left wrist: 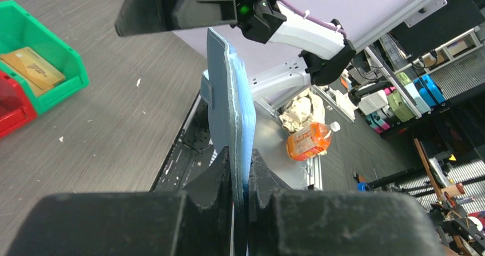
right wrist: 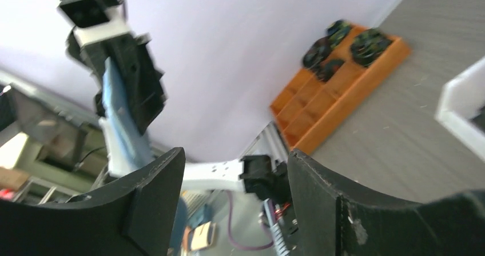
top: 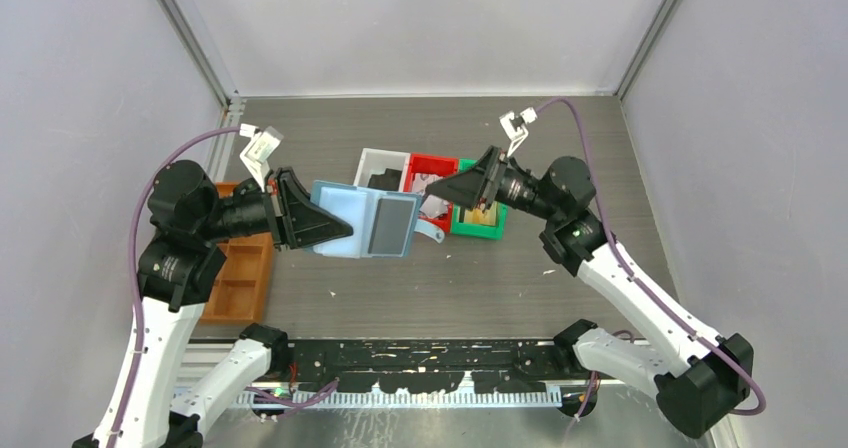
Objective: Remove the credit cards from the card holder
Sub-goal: Remove the credit card from the card holder.
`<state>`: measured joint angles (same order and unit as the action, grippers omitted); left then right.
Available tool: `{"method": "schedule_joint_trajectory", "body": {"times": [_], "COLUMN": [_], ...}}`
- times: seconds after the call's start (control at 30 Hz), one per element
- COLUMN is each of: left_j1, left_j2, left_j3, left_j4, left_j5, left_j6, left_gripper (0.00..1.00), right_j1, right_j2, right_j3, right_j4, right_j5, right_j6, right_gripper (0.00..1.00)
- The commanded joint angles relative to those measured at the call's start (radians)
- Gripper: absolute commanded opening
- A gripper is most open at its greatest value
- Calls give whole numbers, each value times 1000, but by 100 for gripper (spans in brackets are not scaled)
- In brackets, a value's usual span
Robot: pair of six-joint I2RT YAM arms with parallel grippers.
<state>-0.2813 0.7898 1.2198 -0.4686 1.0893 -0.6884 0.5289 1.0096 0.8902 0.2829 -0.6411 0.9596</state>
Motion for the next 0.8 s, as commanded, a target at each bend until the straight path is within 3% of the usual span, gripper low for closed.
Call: {"method": "schedule_joint_trajectory", "body": {"times": [0.0,0.37,0.77], "left_j1": [0,1,1], "left_j2": [-3,-10,-11], "left_j3": [-2,1,10], "left_j4": [131,120,118], "left_j5": [34,34,32], "left_j6": [-80,-96,-107], "left_gripper": [0,0,0], "right_j1": [54,134,204], "right_j2": [-71,-111,-43], "right_j3": [-35,-62,-5], "right_j4": [255,294,154], "right_j5": [-118,-132,-78], "right_j6": [102,103,-3], "right_gripper": [72,63,44]}}
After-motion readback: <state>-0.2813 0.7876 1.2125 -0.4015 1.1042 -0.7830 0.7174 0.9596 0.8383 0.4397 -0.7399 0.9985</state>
